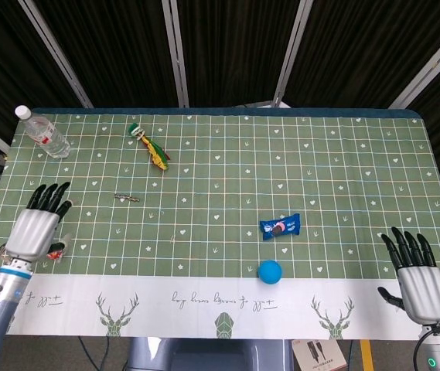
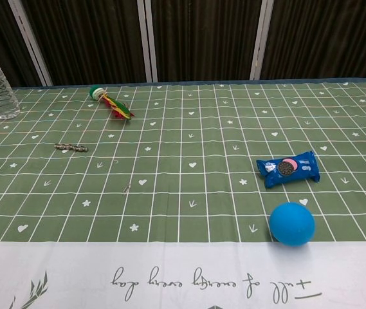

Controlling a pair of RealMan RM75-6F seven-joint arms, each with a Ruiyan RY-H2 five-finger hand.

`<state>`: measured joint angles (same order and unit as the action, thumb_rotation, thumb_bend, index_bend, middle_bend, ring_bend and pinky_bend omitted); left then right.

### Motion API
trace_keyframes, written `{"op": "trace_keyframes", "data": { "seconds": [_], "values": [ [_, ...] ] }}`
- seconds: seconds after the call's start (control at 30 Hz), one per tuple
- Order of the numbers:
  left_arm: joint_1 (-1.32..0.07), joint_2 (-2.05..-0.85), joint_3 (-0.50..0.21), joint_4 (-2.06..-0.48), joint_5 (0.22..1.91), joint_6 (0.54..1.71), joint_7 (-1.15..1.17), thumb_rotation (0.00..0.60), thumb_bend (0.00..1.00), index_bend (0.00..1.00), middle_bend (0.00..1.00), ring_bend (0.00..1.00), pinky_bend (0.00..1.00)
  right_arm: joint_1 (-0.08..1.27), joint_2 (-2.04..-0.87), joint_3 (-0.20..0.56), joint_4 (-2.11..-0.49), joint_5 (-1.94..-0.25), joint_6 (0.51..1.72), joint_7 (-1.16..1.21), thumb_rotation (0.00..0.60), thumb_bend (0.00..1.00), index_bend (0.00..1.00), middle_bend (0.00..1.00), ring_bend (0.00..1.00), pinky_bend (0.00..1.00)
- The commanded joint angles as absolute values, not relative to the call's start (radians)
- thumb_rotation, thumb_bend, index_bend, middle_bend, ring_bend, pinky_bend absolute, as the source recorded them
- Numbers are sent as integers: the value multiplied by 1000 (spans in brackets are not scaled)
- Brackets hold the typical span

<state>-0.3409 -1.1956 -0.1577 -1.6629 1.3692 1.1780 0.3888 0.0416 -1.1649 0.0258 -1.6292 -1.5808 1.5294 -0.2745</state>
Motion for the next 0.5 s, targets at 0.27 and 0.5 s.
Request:
{"op": "trace_keyframes", "data": {
  "seconds": [0.27,0.5],
  "values": [
    [-542,-1387,-249,-1461,1178,1005,552,600,238,346,0,0,0,44,-1146,24,-1655,-1552,1499,-243,600,24,93,0,0,26],
    [-643,-1503,-261,-1320,1134,932,581,600,281,361,0,0,0,45,-1131,17,-1676,-1547,1483,-224,600,25,92,0,0,26]
  ]
}}
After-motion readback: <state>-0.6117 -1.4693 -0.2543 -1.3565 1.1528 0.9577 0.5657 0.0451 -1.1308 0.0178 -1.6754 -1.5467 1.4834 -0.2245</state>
